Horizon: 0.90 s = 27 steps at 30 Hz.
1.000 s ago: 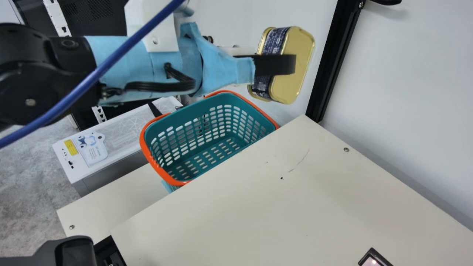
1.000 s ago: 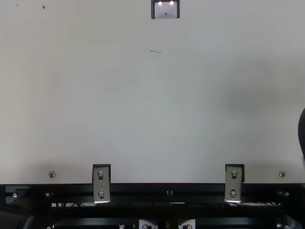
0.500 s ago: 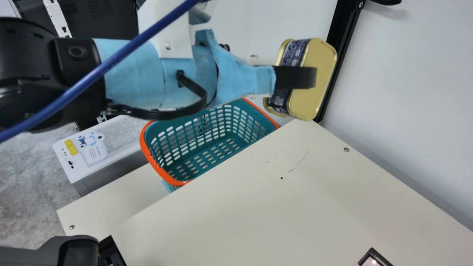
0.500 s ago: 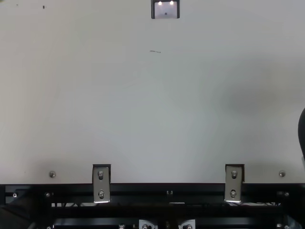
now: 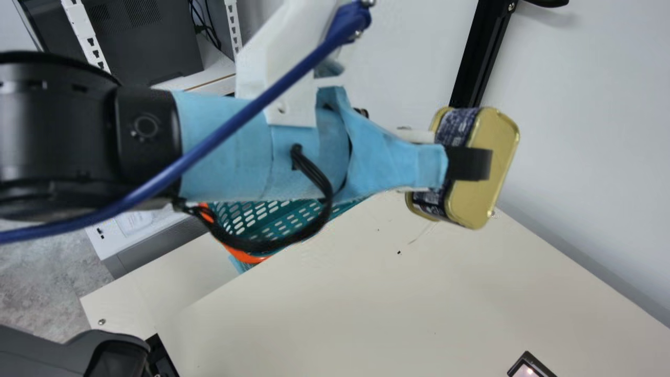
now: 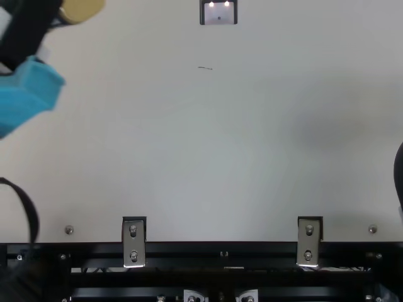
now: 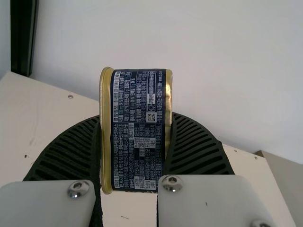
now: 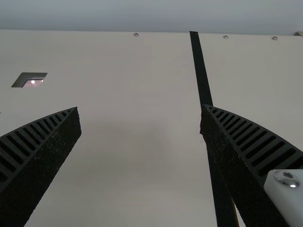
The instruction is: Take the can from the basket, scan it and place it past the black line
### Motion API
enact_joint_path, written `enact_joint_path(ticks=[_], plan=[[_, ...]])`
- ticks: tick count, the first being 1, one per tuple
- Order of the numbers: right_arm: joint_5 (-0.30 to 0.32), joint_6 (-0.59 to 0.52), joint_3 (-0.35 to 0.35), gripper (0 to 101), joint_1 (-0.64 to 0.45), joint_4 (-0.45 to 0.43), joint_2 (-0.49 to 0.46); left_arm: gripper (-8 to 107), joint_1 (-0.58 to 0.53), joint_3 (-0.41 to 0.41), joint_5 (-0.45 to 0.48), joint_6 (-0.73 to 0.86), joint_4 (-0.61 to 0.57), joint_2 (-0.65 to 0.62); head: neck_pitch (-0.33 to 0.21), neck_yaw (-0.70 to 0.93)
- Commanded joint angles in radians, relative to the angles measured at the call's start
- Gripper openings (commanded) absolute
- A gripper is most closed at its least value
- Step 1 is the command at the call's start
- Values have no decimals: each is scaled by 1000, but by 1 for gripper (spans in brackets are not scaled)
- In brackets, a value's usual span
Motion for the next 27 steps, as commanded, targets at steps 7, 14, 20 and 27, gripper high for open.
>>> enact_joint_path(ticks=[7,14,20,27], plan=[[0,0,0,101,0,0,0,10,-100,-21,78,-174,83,24,-37,37],[0,0,0,101,0,0,0,10,-129,-35,131,-246,113,24,-37,37],[0,0,0,101,0,0,0,10,-128,-41,143,-264,94,18,-37,37],[0,0,0,101,0,0,0,10,-101,-39,121,-252,29,8,-37,37]])
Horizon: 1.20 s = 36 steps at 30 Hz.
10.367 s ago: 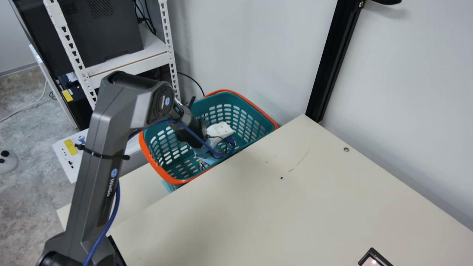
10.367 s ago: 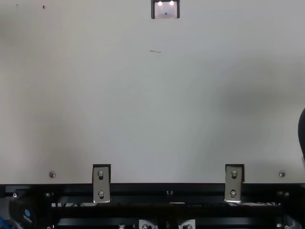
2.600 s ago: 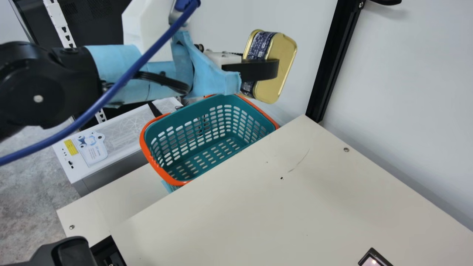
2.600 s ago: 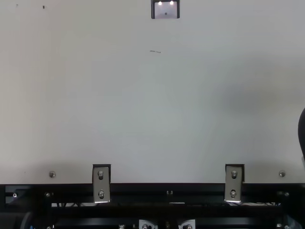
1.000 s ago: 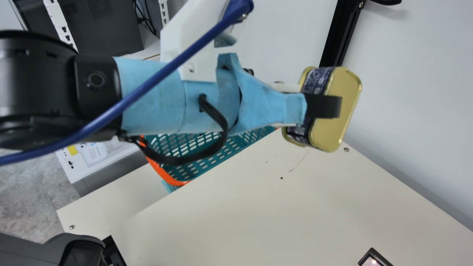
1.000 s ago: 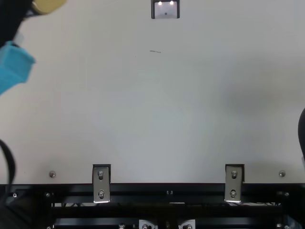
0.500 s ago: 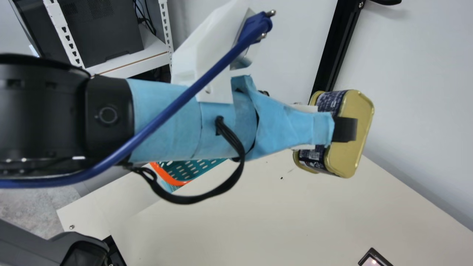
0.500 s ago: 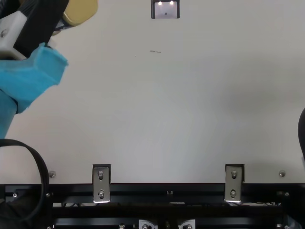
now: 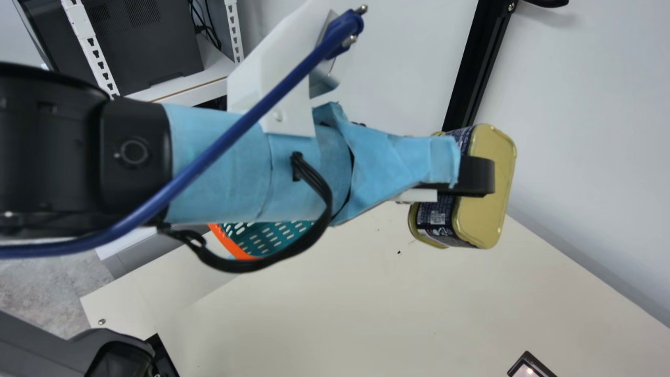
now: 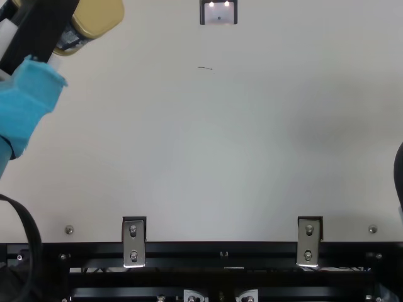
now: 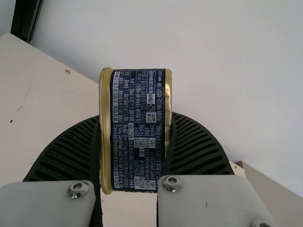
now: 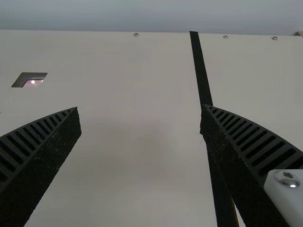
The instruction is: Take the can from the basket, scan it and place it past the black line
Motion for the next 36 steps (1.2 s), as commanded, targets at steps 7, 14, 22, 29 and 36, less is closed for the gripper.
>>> enact_joint_path(ticks=[7,14,22,29,36], plan=[[0,0,0,101,0,0,0,10,54,5,-38,52,-101,-14,-37,37],[0,0,0,101,0,0,0,10,94,7,-55,103,-167,-21,-37,37],[0,0,0,101,0,0,0,10,124,-2,-72,142,-254,-21,-37,37],[0,0,0,101,0,0,0,10,148,-17,-87,175,-342,-24,-37,37],[0,0,0,101,0,0,0,10,173,-31,-92,207,-422,-27,-37,37]])
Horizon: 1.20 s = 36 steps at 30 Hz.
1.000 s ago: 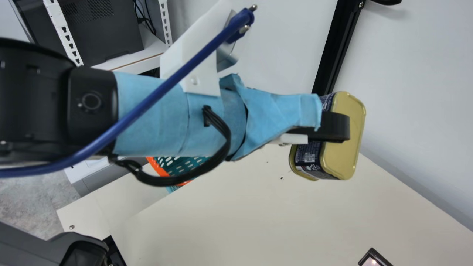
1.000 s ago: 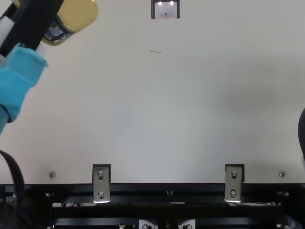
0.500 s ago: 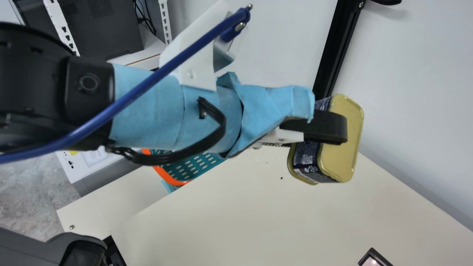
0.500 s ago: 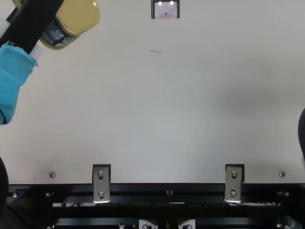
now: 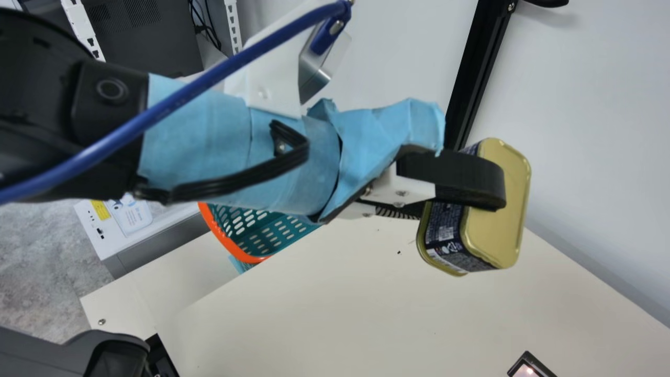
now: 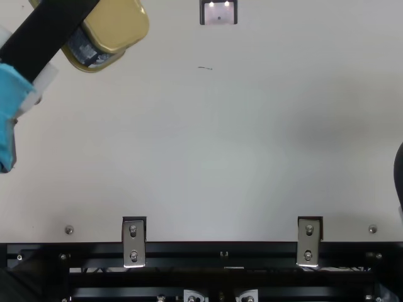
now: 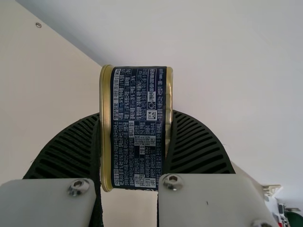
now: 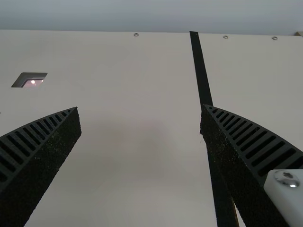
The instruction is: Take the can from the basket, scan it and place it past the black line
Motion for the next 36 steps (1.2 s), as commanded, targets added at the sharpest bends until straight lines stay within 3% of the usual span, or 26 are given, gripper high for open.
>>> enact_joint_path(ticks=[1,17,36], plan=[[0,0,0,101,0,0,0,10,6,-3,-2,5,-32,-1,-32,37],[0,0,0,101,0,0,0,10,82,10,-33,78,-247,-28,-32,18],[0,0,0,101,0,0,0,10,180,29,-27,176,-366,-45,-32,-334]])
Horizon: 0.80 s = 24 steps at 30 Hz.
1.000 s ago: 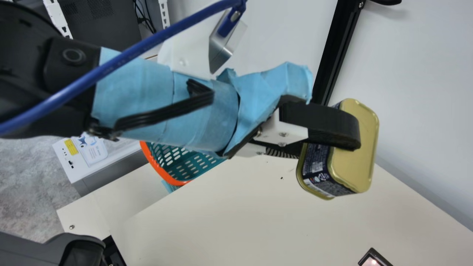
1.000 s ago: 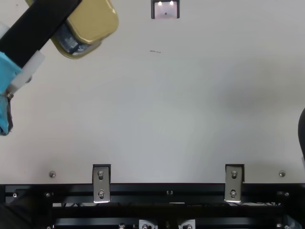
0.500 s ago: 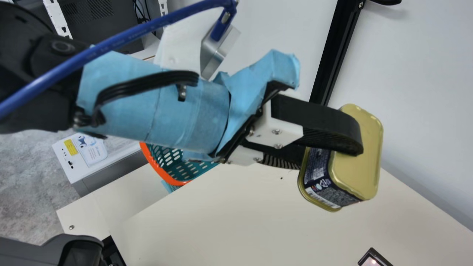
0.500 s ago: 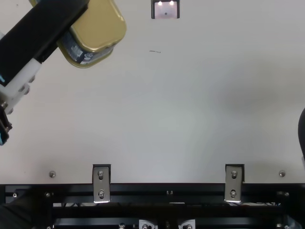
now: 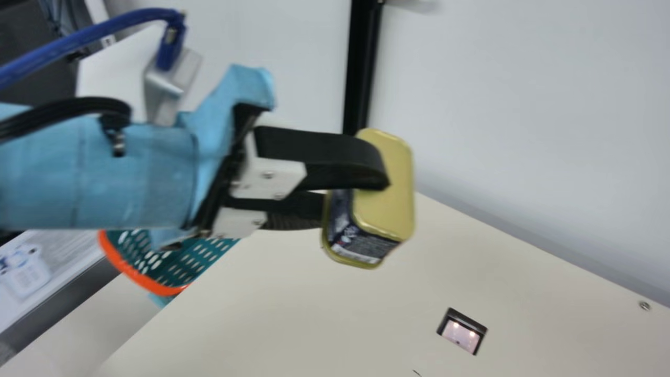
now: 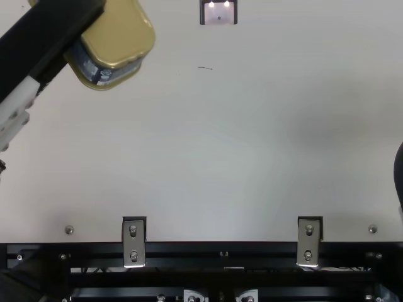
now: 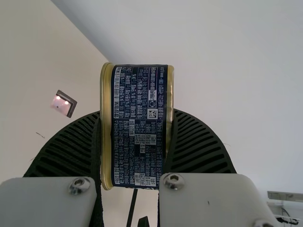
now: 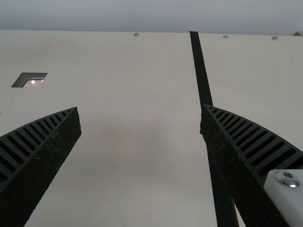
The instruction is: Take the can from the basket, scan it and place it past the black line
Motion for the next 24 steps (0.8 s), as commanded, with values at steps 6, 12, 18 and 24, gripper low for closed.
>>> enact_joint_path(ticks=[6,12,18,24], plan=[[0,0,0,101,0,0,0,10,16,3,6,11,-5,-1,-32,-112],[0,0,0,101,0,0,0,10,24,3,7,16,-6,-1,-32,-197],[0,0,0,101,0,0,0,10,31,2,7,23,-11,2,-32,-275],[0,0,0,101,0,0,0,10,36,2,5,30,-16,6,-32,-377]])
